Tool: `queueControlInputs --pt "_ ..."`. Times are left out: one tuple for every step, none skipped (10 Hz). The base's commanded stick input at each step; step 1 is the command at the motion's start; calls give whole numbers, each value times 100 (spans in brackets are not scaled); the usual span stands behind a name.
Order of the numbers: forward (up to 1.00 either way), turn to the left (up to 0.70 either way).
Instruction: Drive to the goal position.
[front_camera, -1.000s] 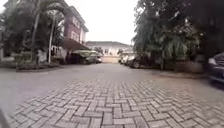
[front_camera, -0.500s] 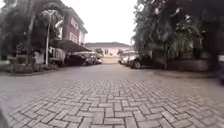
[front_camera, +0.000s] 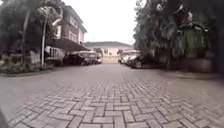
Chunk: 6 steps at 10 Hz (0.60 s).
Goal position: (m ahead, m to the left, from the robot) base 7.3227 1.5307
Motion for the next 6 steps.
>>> queueControlInputs --pt "70 0" --pt "70 0" --pt "70 0" --pt "70 0" --pt "70 0" --pt "70 0"
